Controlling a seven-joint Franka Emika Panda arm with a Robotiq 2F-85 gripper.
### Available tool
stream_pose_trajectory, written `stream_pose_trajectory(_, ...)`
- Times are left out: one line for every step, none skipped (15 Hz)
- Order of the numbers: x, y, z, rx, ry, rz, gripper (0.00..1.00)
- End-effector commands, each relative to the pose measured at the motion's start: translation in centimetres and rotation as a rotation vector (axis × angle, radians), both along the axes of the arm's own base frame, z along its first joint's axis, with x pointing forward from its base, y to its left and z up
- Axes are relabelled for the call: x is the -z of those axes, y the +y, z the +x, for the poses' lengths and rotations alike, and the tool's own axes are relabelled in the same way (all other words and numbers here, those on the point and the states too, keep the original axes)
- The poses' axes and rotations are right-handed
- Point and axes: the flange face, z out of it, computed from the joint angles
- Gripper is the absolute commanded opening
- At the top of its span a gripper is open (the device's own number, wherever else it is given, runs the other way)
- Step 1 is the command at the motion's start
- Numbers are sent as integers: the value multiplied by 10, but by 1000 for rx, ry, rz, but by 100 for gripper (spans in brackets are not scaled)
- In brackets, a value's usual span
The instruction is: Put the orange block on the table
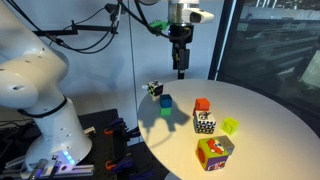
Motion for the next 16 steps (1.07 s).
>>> stream_pose_trajectory(-5,1,29,1,32,-23,100)
stream_pose_trajectory(-4,2,35,-4,34,-28,100)
stream_pose_trajectory(-2,4,41,-10,36,-33,100)
stream_pose_trajectory(0,5,46,-14,40,-38,100)
stream_pose_trajectory(3,6,51,-17,44,-41,100)
stream_pose_trajectory(7,8,57,-18,50,-46,100)
stream_pose_trajectory(10,9,63,-20,52,-51,100)
stream_pose_trajectory(14,11,69,-18,56,-56,100)
stream_pose_trajectory(18,13,75,-18,61,-58,100)
stream_pose_trajectory(22,15,81,-17,65,-60,100)
stream_pose_trajectory(27,17,86,-16,70,-65,100)
stream_pose_trajectory(32,18,92,-14,75,-72,100)
stream_pose_trajectory(36,20,98,-8,80,-77,100)
stream_pose_trajectory(40,21,104,-5,84,-83,100)
stream_pose_trajectory(45,22,110,-2,89,-88,100)
stream_pose_trajectory(49,23,115,1,92,-91,100)
